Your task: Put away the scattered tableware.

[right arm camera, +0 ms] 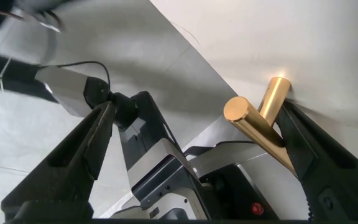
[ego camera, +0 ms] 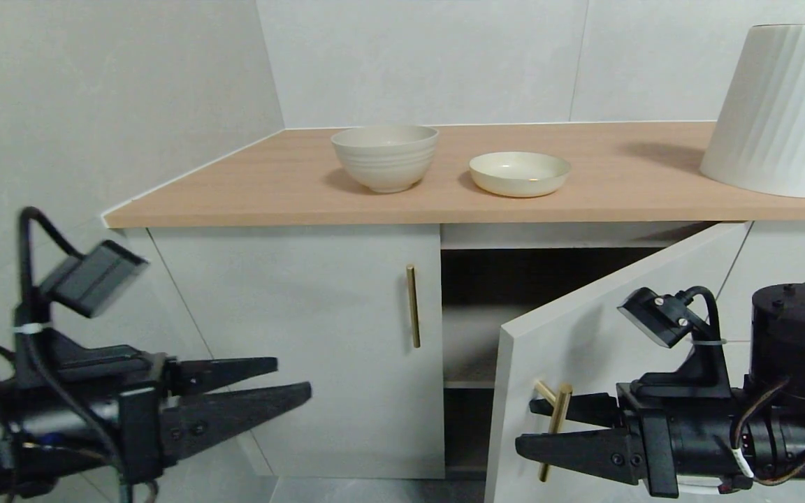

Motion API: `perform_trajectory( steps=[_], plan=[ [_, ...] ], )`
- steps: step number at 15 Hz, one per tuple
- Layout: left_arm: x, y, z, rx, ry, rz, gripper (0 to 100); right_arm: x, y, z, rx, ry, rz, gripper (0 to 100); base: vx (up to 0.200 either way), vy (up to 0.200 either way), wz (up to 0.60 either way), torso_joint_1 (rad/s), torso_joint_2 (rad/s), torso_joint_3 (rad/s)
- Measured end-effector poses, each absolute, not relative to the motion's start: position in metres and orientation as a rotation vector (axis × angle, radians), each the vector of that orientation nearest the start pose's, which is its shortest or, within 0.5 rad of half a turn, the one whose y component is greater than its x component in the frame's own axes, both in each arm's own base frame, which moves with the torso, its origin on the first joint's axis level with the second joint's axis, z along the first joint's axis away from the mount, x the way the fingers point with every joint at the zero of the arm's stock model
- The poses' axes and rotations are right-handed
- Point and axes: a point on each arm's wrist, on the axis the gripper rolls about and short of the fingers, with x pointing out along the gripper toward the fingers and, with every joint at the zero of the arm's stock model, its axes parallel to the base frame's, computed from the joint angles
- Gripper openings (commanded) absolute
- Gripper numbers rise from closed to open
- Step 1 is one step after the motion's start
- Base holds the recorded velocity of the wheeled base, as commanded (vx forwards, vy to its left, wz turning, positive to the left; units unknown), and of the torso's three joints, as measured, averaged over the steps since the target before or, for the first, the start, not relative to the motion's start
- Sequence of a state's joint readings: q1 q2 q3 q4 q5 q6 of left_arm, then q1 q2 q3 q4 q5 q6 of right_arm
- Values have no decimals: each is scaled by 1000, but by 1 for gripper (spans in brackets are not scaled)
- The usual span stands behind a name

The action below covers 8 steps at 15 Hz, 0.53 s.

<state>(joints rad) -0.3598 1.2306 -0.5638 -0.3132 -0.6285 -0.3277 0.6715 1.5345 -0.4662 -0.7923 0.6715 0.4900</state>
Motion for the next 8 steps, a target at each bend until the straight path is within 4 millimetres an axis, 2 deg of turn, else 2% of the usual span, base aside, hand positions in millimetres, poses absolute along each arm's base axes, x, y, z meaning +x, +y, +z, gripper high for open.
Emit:
perform_trajectory(
  steps=[2,3,5,8],
  plan=[
    [170,-93,177,-359,591,-961,100,174,156,156,410,620,1233,100,0,0,0,0,0,0],
    [172,-98,167,-358,639,-970,0,174,157,155,410,622,1232,100,0,0,0,0,0,0],
    [174,-104,158,-355,678,-976,0,175,157,154,410,626,1232,100,0,0,0,0,0,0],
    [185,-111,161,-349,650,-987,0,175,157,153,409,631,1231,100,0,0,0,0,0,0]
  ],
)
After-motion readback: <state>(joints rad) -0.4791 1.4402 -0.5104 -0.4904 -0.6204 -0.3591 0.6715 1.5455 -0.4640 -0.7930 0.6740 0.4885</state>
